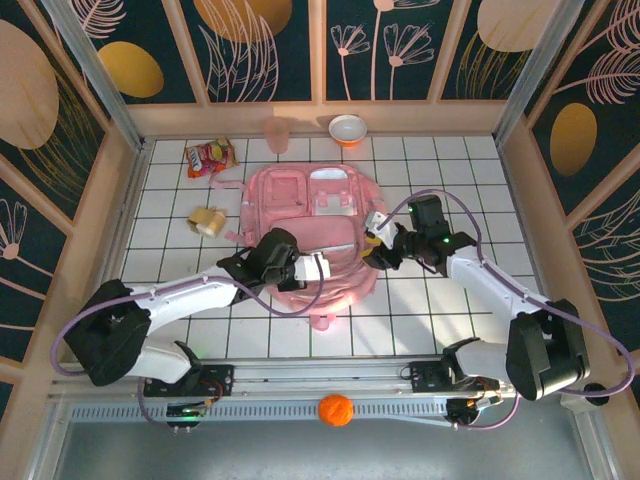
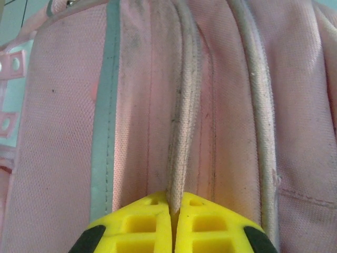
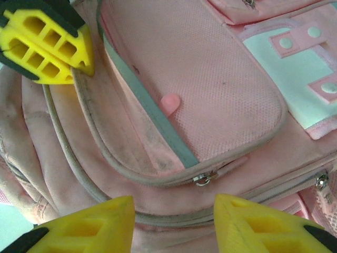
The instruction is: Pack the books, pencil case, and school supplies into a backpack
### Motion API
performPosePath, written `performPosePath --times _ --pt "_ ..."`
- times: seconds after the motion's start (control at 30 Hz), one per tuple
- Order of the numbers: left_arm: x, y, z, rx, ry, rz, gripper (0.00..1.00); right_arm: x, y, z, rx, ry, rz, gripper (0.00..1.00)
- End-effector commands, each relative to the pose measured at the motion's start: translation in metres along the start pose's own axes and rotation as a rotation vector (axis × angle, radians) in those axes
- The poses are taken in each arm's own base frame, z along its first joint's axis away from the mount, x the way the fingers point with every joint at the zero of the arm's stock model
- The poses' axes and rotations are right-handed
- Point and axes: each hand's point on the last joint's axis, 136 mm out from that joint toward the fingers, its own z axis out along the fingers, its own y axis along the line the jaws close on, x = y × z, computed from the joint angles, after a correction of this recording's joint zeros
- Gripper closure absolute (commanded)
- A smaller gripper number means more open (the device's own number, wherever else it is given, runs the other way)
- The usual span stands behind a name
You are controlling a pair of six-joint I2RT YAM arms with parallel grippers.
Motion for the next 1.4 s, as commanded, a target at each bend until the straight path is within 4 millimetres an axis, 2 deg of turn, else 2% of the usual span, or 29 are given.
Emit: performPosePath --times 0.0,0.13,0.3,0.4,0.57,0.77,1.0,1.37 --pt "-0.025 0.020 -0.023 -0.044 -0.166 -0.126 1.00 0.003 -0.004 -0.004 0.016 -0.011 -0.024 0.55" --pt "-0.036 0.019 -0.045 -0.045 -0.331 -0.232 1.00 0.005 -0.013 0.000 -0.006 0.005 -0.028 0.55" --pt "-0.037 0.015 -0.056 -0.042 -0.398 -0.274 1.00 -0.004 -0.018 0.010 -0.060 -0.004 -0.062 0.54" --pt "-0.035 0.018 -0.059 -0.059 -0.405 -0.277 1.00 -0.006 -0.015 0.019 -0.114 -0.001 -0.088 0.55" --pt "-0.036 0.017 -0.059 -0.054 -0.405 -0.263 1.00 0.004 -0.007 0.038 -0.187 0.053 -0.128 0.54" --pt "-0.038 0.018 -0.060 -0.055 -0.409 -0.256 1.00 0.005 0.000 0.050 -0.264 0.059 -0.147 0.55" --pt "-0.038 0.020 -0.056 -0.056 -0.406 -0.257 1.00 -0.002 0.029 0.048 -0.372 0.031 -0.128 0.65" --pt "-0.035 0.024 -0.053 -0.074 -0.384 -0.266 1.00 -0.012 0.036 0.029 -0.399 0.001 -0.041 0.83"
